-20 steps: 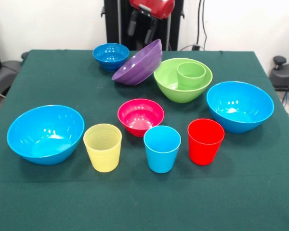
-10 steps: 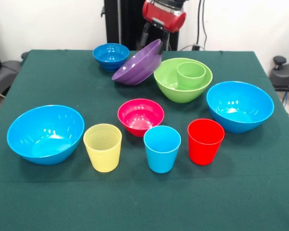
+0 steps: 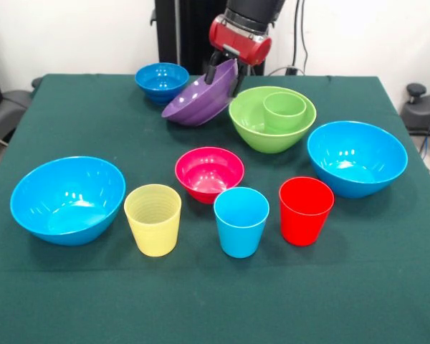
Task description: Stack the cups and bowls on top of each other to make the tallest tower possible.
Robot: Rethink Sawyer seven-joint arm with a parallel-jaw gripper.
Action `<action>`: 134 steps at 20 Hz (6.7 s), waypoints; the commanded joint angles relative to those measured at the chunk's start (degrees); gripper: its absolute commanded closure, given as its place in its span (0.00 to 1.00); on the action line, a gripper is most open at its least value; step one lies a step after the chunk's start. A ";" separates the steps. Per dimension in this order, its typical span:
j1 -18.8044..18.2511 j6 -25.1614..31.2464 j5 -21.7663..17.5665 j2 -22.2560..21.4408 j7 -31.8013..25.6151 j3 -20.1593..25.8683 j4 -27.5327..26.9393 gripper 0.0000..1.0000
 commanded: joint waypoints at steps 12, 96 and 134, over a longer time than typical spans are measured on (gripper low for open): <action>1.91 -0.95 5.57 5.16 9.40 4.38 -1.56 0.00; -2.71 61.79 -3.03 -16.12 -5.89 1.03 -26.27 1.00; -10.14 55.78 -16.05 -17.71 -8.79 5.20 -17.65 1.00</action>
